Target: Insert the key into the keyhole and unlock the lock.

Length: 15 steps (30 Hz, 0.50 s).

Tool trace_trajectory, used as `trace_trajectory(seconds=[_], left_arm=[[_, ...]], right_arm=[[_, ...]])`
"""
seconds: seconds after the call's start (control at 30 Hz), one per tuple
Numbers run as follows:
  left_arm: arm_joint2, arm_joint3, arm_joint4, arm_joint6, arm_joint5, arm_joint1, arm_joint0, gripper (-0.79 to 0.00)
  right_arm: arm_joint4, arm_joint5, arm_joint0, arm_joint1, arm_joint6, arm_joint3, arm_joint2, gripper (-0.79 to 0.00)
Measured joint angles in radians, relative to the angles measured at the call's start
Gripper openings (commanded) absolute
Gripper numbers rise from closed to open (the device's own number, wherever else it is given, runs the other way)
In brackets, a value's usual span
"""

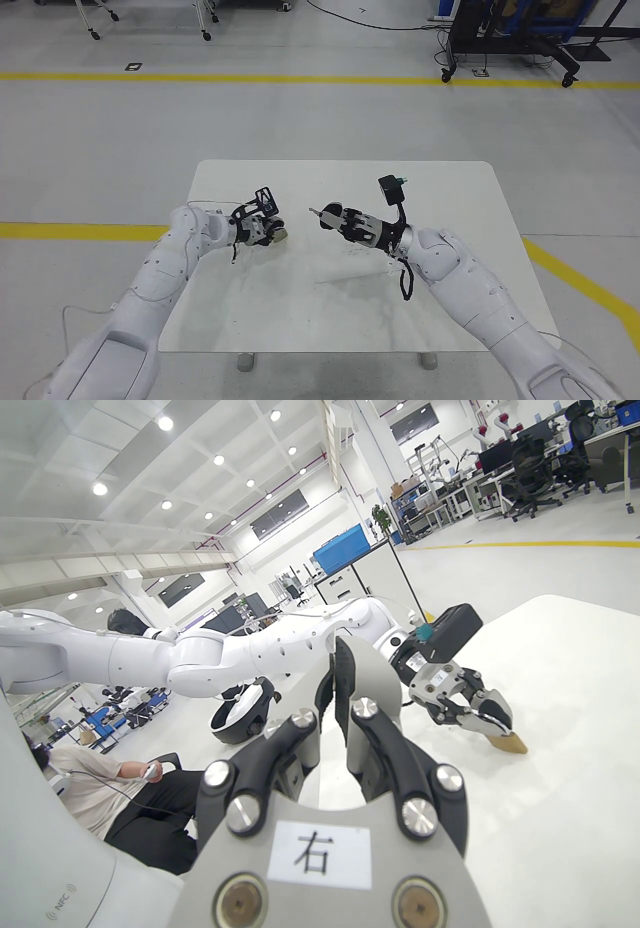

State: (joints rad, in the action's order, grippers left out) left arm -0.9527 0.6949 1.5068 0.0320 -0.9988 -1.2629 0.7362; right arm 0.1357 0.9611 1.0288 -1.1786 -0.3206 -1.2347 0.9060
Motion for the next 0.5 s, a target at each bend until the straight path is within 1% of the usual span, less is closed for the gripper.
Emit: trace_trajectory(seconds=[0.2,0.23,0.27,0.37,0.43,0.5], left_arm=[[0.017,0.025,-0.004,0.041,0.001,-0.003,0.005,-0.785],[0.018,0.026,-0.008,0.044,0.001,-0.003,0.005,-0.723],[0.019,0.026,-0.011,0.046,0.0,-0.003,0.005,-0.686],[0.021,0.028,-0.014,0.051,-0.002,-0.002,0.003,-0.696],[0.022,0.028,-0.012,0.054,-0.001,0.0,0.001,-0.68],[0.021,0.028,-0.015,0.055,-0.003,0.001,0.001,-0.628]], right_arm=[[0.0,0.0,0.0,0.0,0.0,0.0,0.0,-0.785],[0.0,0.0,0.0,0.0,0.0,0.0,0.0,-0.785],[0.0,0.0,0.0,0.0,0.0,0.0,0.0,-0.785],[0.0,0.0,0.0,0.0,0.0,0.0,0.0,-0.785],[0.0,0.0,0.0,0.0,0.0,0.0,0.0,-0.785],[0.0,0.0,0.0,0.0,0.0,0.0,0.0,-0.785]])
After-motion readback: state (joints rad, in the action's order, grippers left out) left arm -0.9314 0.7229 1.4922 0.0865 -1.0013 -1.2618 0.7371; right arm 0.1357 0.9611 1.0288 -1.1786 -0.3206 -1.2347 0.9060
